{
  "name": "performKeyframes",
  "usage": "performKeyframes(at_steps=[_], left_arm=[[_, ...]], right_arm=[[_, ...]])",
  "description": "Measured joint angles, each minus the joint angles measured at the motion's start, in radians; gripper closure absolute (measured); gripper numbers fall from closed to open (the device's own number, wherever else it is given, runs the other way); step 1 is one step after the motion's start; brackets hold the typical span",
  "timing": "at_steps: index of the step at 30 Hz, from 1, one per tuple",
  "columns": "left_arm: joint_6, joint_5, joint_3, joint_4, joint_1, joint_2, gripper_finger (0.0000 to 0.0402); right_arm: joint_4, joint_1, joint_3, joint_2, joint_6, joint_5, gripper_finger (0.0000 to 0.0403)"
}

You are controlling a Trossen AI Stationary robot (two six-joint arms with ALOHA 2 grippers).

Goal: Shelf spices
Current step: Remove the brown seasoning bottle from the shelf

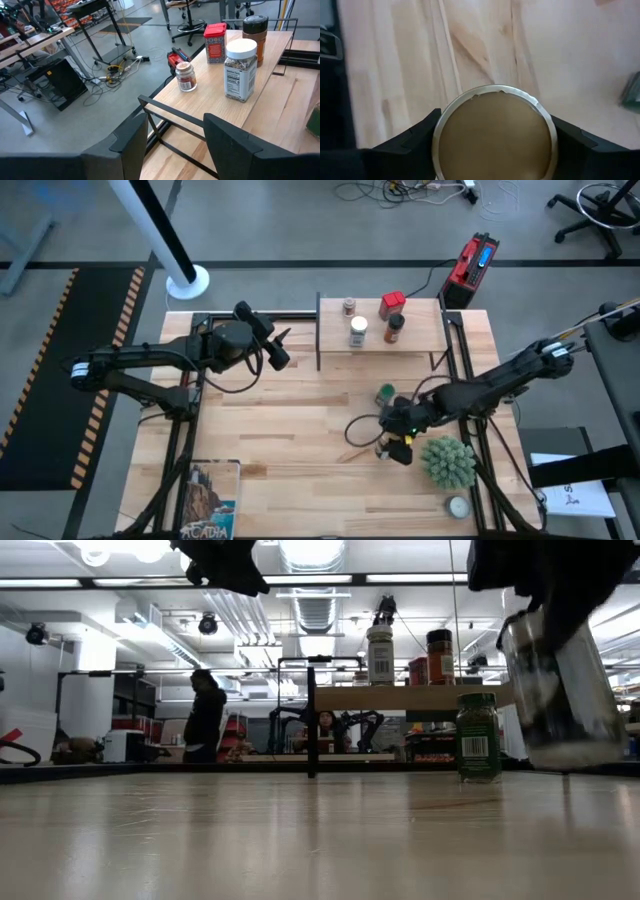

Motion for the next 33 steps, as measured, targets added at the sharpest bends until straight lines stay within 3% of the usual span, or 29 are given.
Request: performKeyframes(at_steps=[7, 14, 21, 33], left_arm=[[-0.003, 0.0, 0.0, 0.0, 0.0, 0.0, 0.0216], [-0.003, 0.0, 0.0, -0.009, 0.0, 0.0, 0.021], [-0.007, 0.012, 0.0, -0.013, -0.001, 0.0, 0.0218], [-0.008, 0.024, 0.0, -0.015, 0.0, 0.0, 0.0214]], right_arm=[[-0.004, 0.006, 0.051, 0.129, -0.079, 0.0, 0.0131], [-0.068, 0.006, 0.126, 0.198, -0.122, 0.005, 0.0146], [-0.18, 0.01, 0.175, 0.188, -0.128, 0.124, 0.0124], [-0.2, 0.01, 0.171, 0.175, -0.112, 0.175, 0.0113]])
